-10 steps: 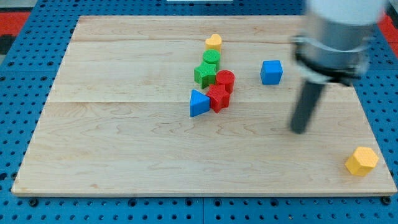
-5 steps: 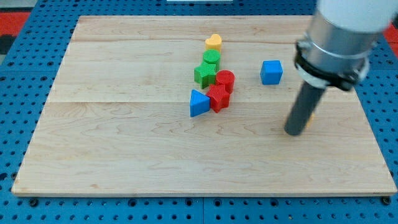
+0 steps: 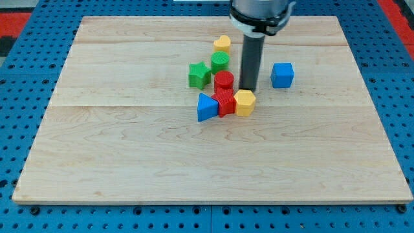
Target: Move the yellow hexagon into the red star
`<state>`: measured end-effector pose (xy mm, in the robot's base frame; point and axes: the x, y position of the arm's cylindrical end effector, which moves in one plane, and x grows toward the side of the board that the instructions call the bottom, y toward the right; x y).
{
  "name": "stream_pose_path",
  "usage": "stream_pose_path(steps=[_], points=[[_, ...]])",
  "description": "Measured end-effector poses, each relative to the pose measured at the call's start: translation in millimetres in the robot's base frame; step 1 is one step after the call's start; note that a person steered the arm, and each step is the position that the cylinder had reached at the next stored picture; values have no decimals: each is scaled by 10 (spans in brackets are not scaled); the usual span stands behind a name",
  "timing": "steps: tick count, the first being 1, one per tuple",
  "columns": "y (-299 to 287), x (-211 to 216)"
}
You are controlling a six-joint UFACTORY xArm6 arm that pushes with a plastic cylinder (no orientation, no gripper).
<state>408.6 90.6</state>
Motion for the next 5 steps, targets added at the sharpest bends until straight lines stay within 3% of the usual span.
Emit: stream_pose_path(steps=[1,2,3,4,5], points=[[553,65],[1184,-187],[874,-639],[-294,-640],[-195,-793]])
